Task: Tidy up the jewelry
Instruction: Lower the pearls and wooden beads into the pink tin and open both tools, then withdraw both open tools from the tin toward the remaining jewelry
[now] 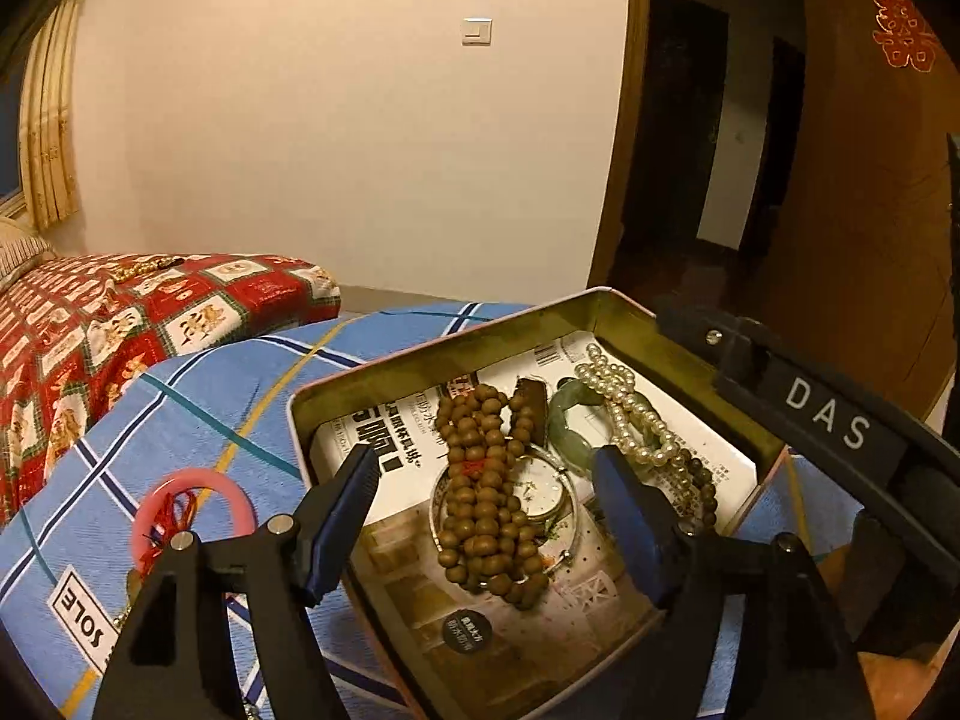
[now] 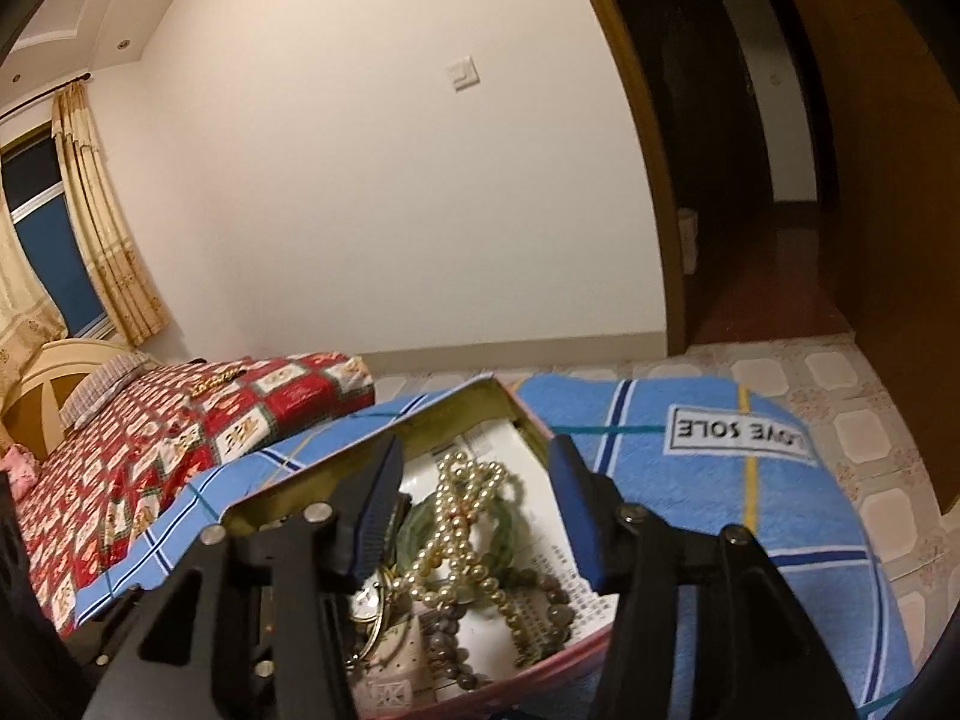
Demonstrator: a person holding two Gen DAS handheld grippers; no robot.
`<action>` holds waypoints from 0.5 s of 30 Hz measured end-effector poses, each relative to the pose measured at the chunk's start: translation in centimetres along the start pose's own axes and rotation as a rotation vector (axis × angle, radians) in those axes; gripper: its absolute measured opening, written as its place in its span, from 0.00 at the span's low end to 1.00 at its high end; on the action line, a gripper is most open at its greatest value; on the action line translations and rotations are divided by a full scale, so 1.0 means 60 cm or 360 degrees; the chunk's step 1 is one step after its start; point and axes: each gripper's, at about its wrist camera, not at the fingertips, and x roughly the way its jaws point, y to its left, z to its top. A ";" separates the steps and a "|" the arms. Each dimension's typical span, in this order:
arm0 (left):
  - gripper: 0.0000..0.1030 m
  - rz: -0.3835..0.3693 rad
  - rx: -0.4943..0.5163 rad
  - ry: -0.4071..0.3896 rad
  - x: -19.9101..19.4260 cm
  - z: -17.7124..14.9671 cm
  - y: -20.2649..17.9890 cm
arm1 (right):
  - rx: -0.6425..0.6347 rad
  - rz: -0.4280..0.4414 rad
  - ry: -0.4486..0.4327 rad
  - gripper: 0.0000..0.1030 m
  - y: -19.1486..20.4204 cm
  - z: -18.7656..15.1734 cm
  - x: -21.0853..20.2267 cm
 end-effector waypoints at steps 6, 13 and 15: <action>0.71 0.0030 -0.0053 -0.0053 -0.018 -0.006 0.020 | -0.0039 -0.0096 -0.0048 0.53 0.008 -0.008 -0.008; 0.71 0.0139 -0.0021 -0.0098 -0.046 -0.022 0.035 | -0.0127 -0.0174 -0.0088 0.53 0.033 -0.025 -0.028; 0.71 0.0147 -0.0038 -0.0093 -0.052 -0.027 0.043 | -0.0131 -0.0176 -0.0092 0.53 0.037 -0.031 -0.036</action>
